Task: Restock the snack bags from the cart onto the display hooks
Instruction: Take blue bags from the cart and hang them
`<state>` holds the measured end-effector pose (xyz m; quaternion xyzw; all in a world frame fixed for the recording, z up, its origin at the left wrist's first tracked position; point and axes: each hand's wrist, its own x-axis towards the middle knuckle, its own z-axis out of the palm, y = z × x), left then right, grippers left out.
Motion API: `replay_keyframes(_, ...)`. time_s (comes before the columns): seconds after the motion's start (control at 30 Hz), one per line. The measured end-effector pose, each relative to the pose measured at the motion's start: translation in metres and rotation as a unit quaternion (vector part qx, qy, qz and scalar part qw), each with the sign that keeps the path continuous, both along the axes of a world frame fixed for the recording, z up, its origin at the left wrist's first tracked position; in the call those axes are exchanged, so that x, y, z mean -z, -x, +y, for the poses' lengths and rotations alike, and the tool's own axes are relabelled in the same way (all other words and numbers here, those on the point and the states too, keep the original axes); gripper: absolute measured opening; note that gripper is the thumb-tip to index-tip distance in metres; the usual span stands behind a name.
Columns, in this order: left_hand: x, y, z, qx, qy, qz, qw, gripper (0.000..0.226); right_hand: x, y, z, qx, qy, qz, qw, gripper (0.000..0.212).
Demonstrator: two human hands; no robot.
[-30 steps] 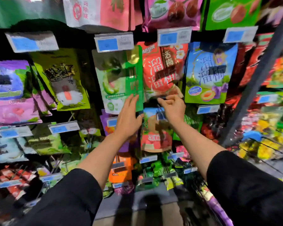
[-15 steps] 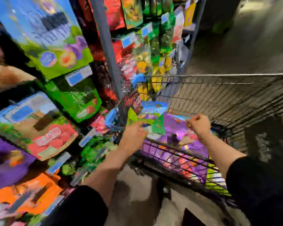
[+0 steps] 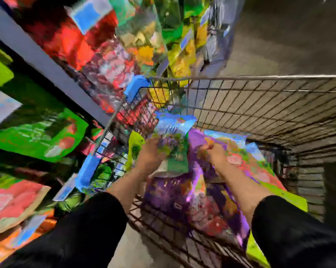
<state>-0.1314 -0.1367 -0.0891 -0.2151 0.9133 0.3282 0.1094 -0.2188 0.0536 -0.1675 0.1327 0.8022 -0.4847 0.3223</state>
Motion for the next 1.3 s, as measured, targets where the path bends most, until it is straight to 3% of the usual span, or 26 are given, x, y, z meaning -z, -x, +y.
replay_keyframes(0.13,0.024,0.021,-0.011,-0.003,0.0,-0.028,1.0,0.056,0.017,0.018,-0.037,0.0,0.051,-0.028,0.998,0.018)
replay_keyframes(0.27,0.053,0.029,-0.012,0.009,-0.027,-0.07,0.997,0.054,0.049,0.023,-0.088,0.173,0.136,-0.112,0.969,0.024)
replay_keyframes(0.37,0.069,0.027,-0.016,0.014,-0.033,-0.06,0.998,0.06,0.059,0.025,-0.123,0.276,0.115,-0.127,0.946,0.058)
replay_keyframes(0.5,0.074,0.024,-0.022,-0.009,-0.039,-0.045,0.998,0.061,0.054,0.031,-0.145,0.344,0.086,-0.092,0.93,0.028)
replay_keyframes(0.57,0.073,0.023,-0.024,-0.02,-0.036,-0.042,0.998,0.063,0.058,0.032,-0.147,0.357,0.087,-0.069,0.927,0.025)
replay_keyframes(0.67,0.073,0.018,-0.026,-0.037,-0.042,-0.033,0.998,0.063,0.055,0.029,-0.14,0.343,0.075,-0.039,0.936,0.041)
replay_keyframes(0.77,0.07,0.018,-0.023,-0.054,-0.052,-0.02,0.997,0.055,0.059,0.021,-0.113,0.3,0.121,0.006,0.946,0.05)
replay_keyframes(0.87,0.067,0.02,-0.017,-0.063,-0.064,-0.048,0.995,0.052,0.061,0.008,-0.065,0.236,0.174,-0.018,0.956,0.057)
replay_keyframes(0.97,0.077,0.02,-0.009,-0.061,-0.088,-0.102,0.989,0.063,0.04,-0.011,-0.019,0.202,0.207,-0.055,0.956,0.048)
replay_keyframes(1.07,0.087,0.014,0.006,-0.071,-0.119,-0.167,0.976,0.055,0.031,-0.03,0.008,0.167,0.227,-0.126,0.951,0.047)
replay_keyframes(1.23,0.098,0.015,0.017,-0.15,-0.099,-0.151,0.972,0.083,0.04,-0.038,0.02,0.138,0.236,-0.111,0.956,0.051)
replay_keyframes(1.3,0.096,0.018,0.016,-0.175,-0.13,-0.132,0.967,0.072,0.043,-0.039,0.019,0.085,0.229,-0.085,0.966,0.053)
